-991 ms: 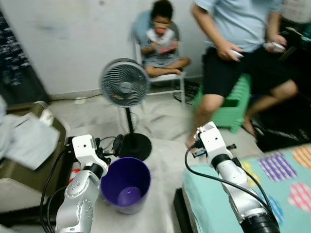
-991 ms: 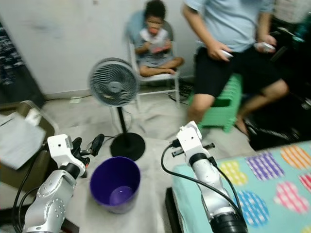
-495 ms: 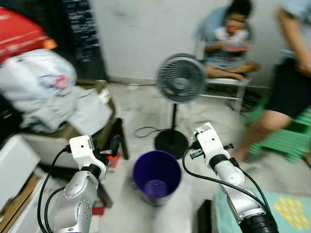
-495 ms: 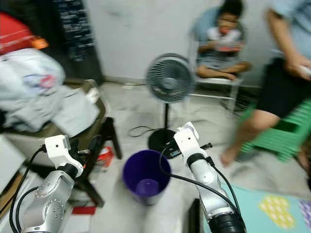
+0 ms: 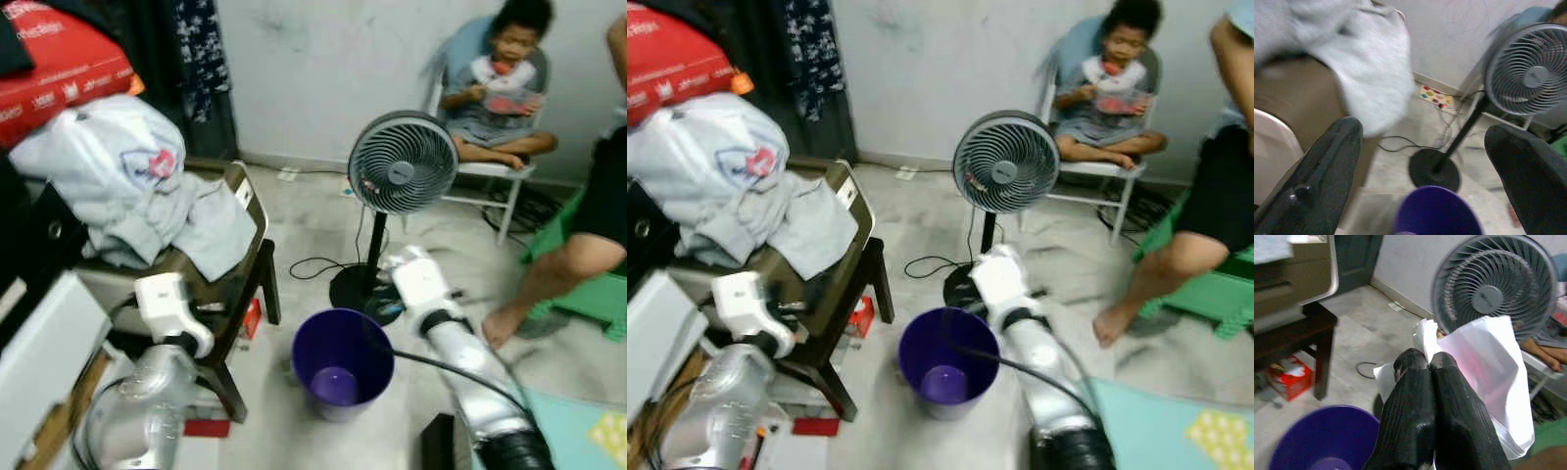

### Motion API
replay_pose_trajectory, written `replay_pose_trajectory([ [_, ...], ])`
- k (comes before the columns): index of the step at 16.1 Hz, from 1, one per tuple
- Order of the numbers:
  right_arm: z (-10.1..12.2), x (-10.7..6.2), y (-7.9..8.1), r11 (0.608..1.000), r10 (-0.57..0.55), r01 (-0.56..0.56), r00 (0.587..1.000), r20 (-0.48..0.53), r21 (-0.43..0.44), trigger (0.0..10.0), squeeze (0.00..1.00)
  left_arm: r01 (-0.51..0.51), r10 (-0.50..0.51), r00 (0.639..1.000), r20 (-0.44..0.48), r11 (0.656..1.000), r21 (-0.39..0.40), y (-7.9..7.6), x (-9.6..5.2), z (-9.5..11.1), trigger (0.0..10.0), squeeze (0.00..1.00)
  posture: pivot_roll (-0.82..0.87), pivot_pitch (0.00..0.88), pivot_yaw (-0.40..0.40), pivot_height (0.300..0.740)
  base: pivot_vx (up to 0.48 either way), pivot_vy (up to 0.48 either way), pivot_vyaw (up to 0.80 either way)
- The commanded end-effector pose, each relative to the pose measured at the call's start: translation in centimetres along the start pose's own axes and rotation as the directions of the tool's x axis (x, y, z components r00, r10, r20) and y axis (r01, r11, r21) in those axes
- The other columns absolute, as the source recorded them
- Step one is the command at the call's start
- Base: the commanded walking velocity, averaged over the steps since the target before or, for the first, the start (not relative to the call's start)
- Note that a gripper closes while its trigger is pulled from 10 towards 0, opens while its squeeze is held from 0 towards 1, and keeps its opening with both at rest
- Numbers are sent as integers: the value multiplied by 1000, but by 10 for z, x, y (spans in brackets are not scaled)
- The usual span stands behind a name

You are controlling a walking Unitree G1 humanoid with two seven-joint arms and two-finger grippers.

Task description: Clean up the room

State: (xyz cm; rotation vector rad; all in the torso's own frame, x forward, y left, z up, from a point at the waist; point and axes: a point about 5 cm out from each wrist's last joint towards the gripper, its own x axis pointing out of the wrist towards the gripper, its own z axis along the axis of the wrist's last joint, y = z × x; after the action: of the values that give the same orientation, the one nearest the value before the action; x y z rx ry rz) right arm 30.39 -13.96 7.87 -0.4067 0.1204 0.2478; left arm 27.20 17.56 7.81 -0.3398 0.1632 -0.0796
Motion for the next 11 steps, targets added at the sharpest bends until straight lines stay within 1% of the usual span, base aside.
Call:
replay_pose_trajectory([
  [1,-4,-2,-7,1000,-18,18,1000,-19,-4,10000,0,10,-10,1000,-9,1000,-6,-4,0,-2,10000,0,-196,0,18,740,0,480,0],
  [2,-4,-1,-7,1000,-17,17,1000,-19,-4,10000,0,8,-8,1000,-4,1000,-6,-4,1,-2,10000,0,-195,0,16,740,0,480,0],
  [11,-5,0,-7,1000,-9,9,1000,-24,-8,10000,0,49,-48,998,31,999,-19,-7,0,1,10000,0,-194,0,14,740,0,0,0],
])
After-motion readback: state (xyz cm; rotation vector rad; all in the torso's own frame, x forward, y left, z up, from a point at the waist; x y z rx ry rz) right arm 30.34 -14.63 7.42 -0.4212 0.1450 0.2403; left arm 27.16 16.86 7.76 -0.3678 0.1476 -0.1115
